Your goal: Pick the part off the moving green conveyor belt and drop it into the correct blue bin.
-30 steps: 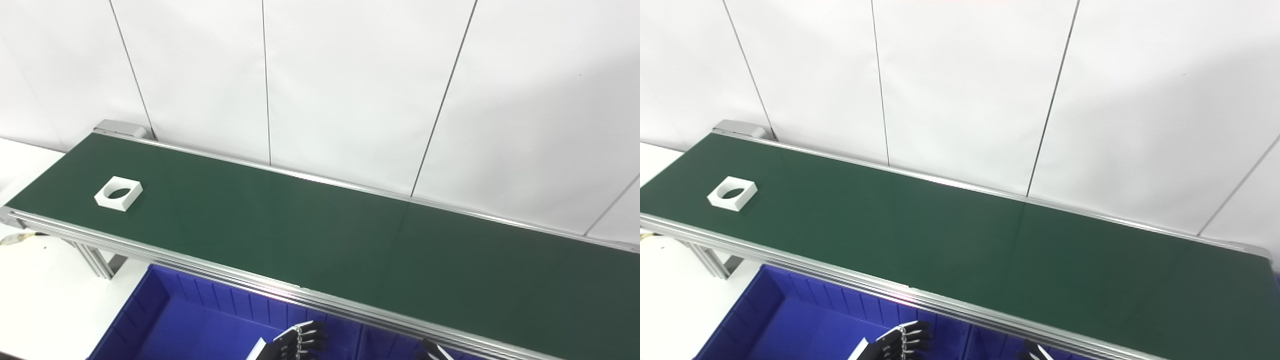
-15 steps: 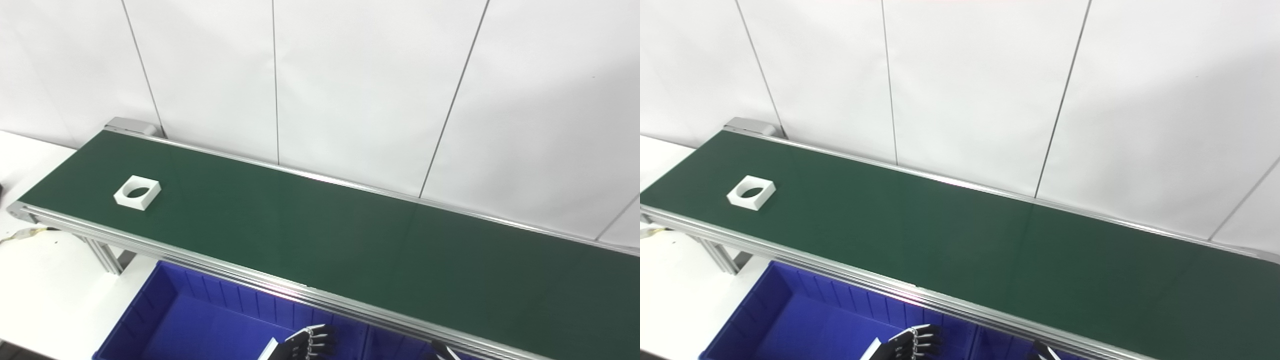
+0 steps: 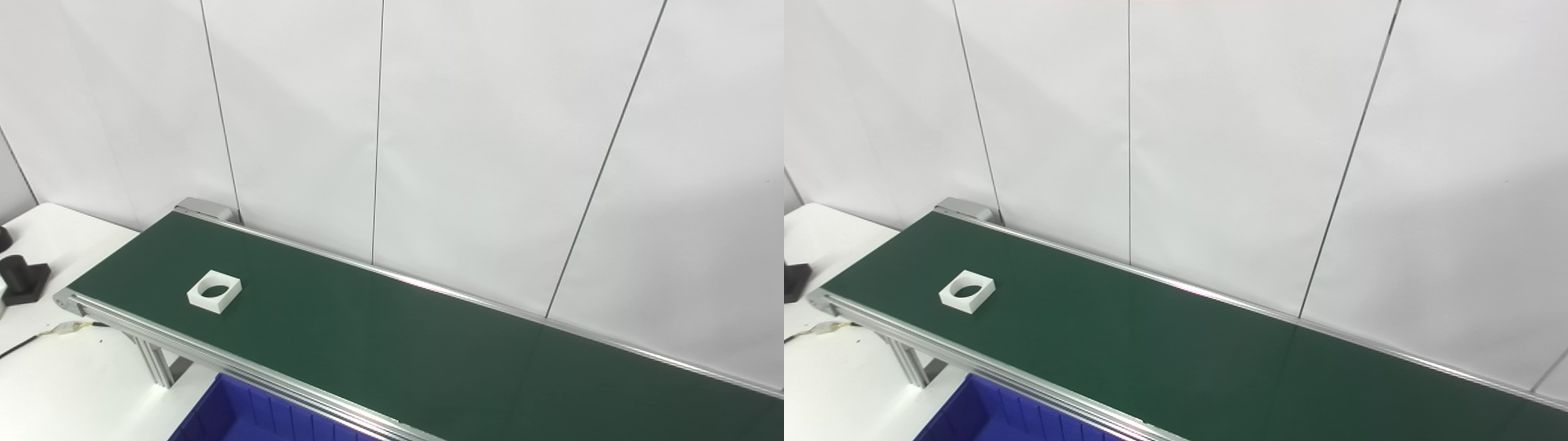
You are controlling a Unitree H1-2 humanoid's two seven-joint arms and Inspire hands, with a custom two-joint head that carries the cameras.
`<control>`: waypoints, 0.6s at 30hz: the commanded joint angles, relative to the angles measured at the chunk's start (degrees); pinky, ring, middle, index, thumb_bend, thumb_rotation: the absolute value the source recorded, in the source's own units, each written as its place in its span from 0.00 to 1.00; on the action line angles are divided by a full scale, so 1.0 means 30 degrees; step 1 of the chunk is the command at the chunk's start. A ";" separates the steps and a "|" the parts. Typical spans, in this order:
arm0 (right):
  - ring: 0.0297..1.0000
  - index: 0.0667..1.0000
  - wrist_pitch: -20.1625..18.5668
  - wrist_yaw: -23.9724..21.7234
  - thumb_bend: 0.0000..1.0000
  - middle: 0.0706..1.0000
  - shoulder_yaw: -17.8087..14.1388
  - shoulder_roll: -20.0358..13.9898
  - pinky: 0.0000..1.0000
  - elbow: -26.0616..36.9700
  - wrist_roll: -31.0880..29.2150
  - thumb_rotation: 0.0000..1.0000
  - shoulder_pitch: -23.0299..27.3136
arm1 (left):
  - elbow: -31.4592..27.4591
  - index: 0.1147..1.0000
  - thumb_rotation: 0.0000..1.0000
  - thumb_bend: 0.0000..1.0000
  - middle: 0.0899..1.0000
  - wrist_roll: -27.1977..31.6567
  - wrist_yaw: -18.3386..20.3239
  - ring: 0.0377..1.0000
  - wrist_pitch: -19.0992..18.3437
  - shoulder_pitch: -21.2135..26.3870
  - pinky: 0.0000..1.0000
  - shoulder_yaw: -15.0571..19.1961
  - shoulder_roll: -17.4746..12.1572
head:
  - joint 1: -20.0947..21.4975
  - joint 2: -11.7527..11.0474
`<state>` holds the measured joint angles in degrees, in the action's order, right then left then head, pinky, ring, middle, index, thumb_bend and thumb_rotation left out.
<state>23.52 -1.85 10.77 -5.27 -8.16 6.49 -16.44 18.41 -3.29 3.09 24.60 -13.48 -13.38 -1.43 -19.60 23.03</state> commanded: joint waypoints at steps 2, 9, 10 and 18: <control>0.72 0.87 0.1080 0.0188 0.41 0.78 0.0017 0.0088 0.62 0.0214 0.0135 0.45 0.0292 | -0.0846 0.74 0.55 0.77 0.71 0.0076 -0.0249 0.68 0.0776 0.0126 0.63 -0.0031 -0.0089 | -0.0006 0.0005; 0.72 0.87 0.1114 0.0113 0.42 0.78 -0.0024 0.0151 0.63 0.0127 -0.0028 0.48 0.0347 | -0.2594 0.71 0.50 0.78 0.70 0.0375 -0.0102 0.67 0.0776 -0.0217 0.63 0.0338 -0.0454 | 0.0030 0.0121; 0.72 0.87 0.1119 0.0093 0.42 0.78 -0.0029 0.0152 0.63 0.0124 -0.0069 0.48 0.0351 | -0.2903 0.71 0.49 0.79 0.70 0.0390 -0.0096 0.66 0.0776 -0.0239 0.63 0.0390 -0.0477 | 0.0010 0.0159; 0.72 0.87 0.1112 0.0100 0.43 0.78 -0.0053 0.0153 0.62 0.0100 -0.0187 0.48 0.0398 | -0.5846 0.68 0.39 0.83 0.68 -0.0203 -0.0002 0.64 0.0749 -0.0162 0.60 0.0855 -0.1020 | 0.0027 0.0248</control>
<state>23.53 -1.77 10.78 -5.24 -8.83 6.49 -15.89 2.66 -3.45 2.82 24.63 -14.82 -11.03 -4.17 -19.51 23.73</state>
